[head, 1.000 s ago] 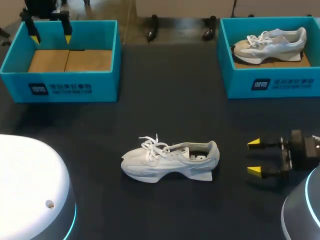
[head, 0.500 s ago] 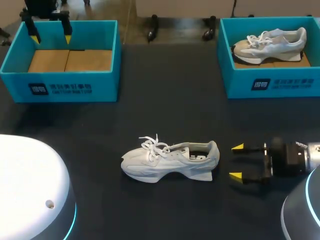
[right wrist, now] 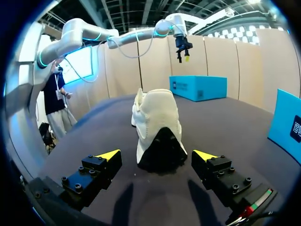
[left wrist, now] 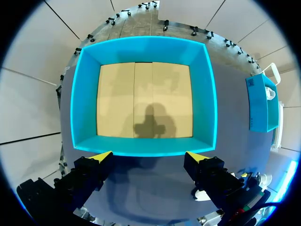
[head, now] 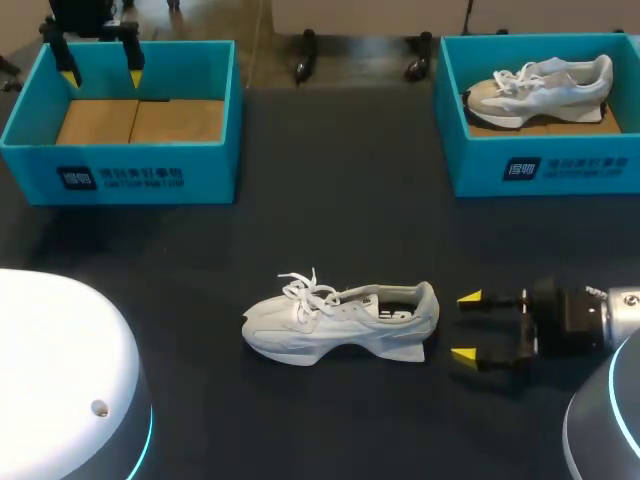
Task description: Take the shoe out of the shoebox, open the shoe tongue, remove and reinsert the insole, then place the shoe into the shoebox
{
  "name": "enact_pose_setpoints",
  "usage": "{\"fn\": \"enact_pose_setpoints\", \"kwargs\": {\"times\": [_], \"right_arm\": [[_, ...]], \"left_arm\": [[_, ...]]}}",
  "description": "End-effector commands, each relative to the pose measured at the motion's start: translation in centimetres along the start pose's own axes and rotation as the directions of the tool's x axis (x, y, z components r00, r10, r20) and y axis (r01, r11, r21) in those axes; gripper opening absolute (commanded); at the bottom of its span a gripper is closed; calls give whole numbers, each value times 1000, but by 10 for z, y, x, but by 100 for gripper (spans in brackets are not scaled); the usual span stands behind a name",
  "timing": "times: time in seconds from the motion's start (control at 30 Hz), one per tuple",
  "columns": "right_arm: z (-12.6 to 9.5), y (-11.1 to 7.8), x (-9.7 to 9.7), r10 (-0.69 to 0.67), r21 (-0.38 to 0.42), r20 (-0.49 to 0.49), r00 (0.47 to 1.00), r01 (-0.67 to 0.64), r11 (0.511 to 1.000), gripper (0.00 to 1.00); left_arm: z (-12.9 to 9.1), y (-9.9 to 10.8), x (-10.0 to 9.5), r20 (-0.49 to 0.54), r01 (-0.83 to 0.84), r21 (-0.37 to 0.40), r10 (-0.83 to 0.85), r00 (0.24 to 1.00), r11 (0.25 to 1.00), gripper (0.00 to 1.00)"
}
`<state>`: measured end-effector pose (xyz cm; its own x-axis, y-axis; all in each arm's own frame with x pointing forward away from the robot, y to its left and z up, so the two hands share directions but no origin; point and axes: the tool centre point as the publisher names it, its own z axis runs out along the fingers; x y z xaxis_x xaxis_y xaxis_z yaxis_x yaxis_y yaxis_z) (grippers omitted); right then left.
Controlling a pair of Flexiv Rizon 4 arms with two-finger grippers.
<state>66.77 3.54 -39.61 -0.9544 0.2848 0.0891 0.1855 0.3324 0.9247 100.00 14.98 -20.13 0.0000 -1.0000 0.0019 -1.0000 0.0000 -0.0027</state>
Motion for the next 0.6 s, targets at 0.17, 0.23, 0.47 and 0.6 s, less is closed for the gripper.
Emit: {"fn": "enact_pose_setpoints", "kwargs": {"times": [0.17,0.23,0.47,0.6], "right_arm": [[19,7,2,-15,-13,53,998,15,1000,100],[19,8,3,-22,-16,60,998,23,1000,100],[21,5,-1,-48,-36,64,997,51,998,100],[27,6,-5,-63,-40,53,997,65,997,100]], "left_arm": [[-1,0,0,1,0,-2,0,1000,1000,100],[-1,0,0,1,0,-2,0,1000,1000,100],[-1,0,0,1,0,-2,0,1000,1000,100],[-1,0,0,1,0,-2,0,1000,1000,100]]}}
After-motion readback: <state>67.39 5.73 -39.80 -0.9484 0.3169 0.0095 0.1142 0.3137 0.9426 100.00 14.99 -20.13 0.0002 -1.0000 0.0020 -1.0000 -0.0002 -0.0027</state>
